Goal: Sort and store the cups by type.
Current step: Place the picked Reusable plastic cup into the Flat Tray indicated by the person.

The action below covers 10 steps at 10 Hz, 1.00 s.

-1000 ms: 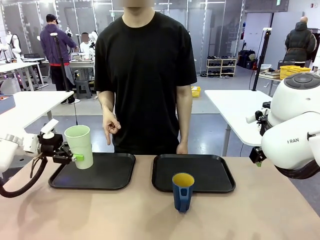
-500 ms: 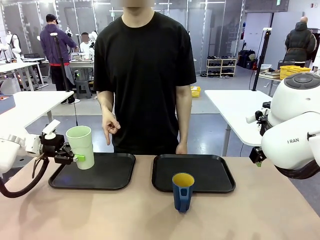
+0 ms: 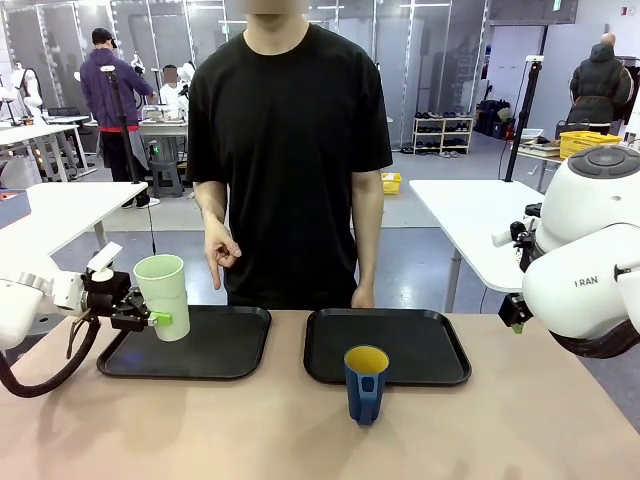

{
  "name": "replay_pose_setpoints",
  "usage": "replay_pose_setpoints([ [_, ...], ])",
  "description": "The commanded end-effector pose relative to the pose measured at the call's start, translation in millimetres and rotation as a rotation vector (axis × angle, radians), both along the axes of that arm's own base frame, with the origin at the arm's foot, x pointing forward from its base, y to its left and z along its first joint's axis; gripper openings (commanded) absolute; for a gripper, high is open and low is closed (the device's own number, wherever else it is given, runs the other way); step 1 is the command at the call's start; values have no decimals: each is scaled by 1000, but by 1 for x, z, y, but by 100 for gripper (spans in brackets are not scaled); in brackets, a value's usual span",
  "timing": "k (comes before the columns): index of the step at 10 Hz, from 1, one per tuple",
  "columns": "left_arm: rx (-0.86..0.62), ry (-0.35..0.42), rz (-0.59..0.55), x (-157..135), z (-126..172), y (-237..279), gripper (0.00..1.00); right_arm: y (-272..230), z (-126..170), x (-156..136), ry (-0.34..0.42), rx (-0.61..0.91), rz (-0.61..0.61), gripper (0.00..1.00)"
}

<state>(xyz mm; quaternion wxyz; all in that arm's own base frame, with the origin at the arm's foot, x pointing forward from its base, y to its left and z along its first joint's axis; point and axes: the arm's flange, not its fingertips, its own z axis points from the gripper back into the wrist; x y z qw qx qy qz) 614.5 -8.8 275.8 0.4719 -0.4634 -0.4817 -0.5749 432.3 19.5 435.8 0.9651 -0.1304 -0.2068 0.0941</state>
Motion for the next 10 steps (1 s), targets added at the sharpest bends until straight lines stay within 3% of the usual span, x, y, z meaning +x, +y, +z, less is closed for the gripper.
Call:
replay_pose_setpoints([
  [1, -11, -13, -12, 20, -9, -1, 83, 0, -1, 0, 0, -1, 0, 100],
  [6, -26, 27, -33, 43, -44, -1, 83, 0, -1, 0, 0, -1, 0, 100],
  [10, -28, 53, -42, 49, -53, -3, 83, 0, -1, 0, 0, -1, 0, 100],
])
